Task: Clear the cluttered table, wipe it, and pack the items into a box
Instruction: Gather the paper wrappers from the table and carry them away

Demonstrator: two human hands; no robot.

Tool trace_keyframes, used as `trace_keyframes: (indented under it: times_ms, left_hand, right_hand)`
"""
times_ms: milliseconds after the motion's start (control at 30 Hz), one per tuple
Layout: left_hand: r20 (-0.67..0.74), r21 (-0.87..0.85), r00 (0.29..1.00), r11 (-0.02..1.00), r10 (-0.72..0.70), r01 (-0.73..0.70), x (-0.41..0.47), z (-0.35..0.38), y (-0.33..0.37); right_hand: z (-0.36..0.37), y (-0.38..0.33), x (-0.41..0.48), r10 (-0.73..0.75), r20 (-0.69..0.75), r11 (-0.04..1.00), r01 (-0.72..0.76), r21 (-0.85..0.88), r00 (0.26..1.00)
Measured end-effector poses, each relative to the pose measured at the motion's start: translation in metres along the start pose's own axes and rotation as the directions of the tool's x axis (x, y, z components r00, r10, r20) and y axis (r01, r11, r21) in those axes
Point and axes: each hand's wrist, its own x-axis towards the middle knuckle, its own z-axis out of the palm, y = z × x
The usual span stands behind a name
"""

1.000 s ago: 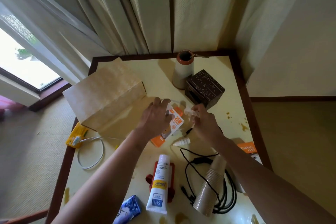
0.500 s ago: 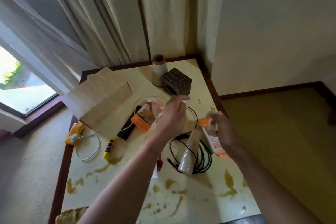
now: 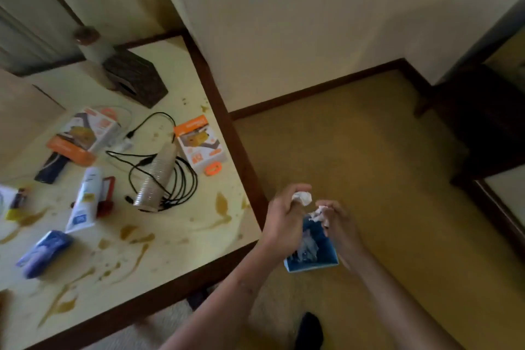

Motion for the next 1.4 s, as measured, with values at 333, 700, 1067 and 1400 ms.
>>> trace_keyframes:
  times_ms: [333, 700, 1067, 1400]
  left_hand:
    - [-0.073, -0.159, 0.908, 0.904, -0.412, 0.397, 0.061, 0.180, -0.204]
    - [-0.090, 0.199, 0.892, 0.869, -0.444, 0.453, 0.155, 0.238, -0.432]
    - [-0.100, 0.285, 0.946, 0.902, -0.308, 0.324, 0.123, 0.220, -0.349]
    - [-0.206, 0.345, 0.971, 0.938, 0.118, -0.041, 0.007, 0.133, -0.088]
  right_hand:
    - [-0.045, 0.227, 0.117, 0.288, 0.000, 0.951, -0.286, 0.114, 0.958]
    - [0.022, 0.438, 0.269, 0.417, 0.103, 0.873, -0.430, 0.230, 0.903]
    - [-0.003, 0.353, 0.211, 0.168, -0.093, 0.985, -0.171, -0.025, 0.981]
    - [-0.065, 0.099, 0.072, -0.294, -0.010, 0.878, 0.266, -0.398, 0.956]
